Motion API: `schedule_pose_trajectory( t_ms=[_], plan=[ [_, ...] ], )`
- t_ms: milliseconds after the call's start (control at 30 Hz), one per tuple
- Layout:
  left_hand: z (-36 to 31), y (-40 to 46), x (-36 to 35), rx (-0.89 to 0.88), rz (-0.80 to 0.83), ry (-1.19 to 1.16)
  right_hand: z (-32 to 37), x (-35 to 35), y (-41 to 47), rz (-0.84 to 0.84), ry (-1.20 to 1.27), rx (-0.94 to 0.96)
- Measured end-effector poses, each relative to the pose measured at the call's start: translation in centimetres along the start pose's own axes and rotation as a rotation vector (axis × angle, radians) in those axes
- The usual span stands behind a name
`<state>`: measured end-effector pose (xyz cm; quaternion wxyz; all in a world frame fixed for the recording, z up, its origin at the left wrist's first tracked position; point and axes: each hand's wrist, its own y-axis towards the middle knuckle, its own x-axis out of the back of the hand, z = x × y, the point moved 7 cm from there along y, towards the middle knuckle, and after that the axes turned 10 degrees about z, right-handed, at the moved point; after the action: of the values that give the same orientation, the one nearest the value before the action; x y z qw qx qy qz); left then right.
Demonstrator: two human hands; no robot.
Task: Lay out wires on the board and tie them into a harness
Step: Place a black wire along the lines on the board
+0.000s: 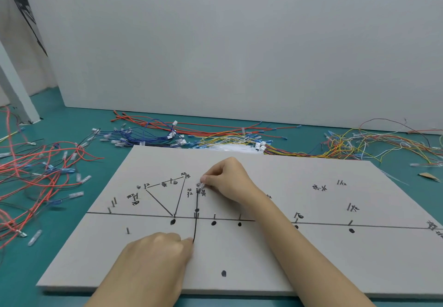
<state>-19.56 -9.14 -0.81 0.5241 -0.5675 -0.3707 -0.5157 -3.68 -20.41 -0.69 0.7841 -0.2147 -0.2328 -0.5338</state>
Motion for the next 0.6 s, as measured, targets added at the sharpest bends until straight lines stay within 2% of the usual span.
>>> schedule_pose_trajectory(
  t_ms=[200, 333, 600],
  plan=[
    [0.1, -0.2, 0.7, -0.003, -0.053, -0.029, -0.2, -0.1, -0.3, -0.043, -0.016, 0.022],
    [-0.3, 0.1, -0.2, -0.008, 0.033, 0.034, -0.2, -0.4, -0.6, -0.013, -0.019, 0.046],
    [-0.4, 0.2, -0.1, -0.033, 0.086, 0.120, -0.3, -0.7, -0.6, 0.033, 0.011, 0.017]
  ],
)
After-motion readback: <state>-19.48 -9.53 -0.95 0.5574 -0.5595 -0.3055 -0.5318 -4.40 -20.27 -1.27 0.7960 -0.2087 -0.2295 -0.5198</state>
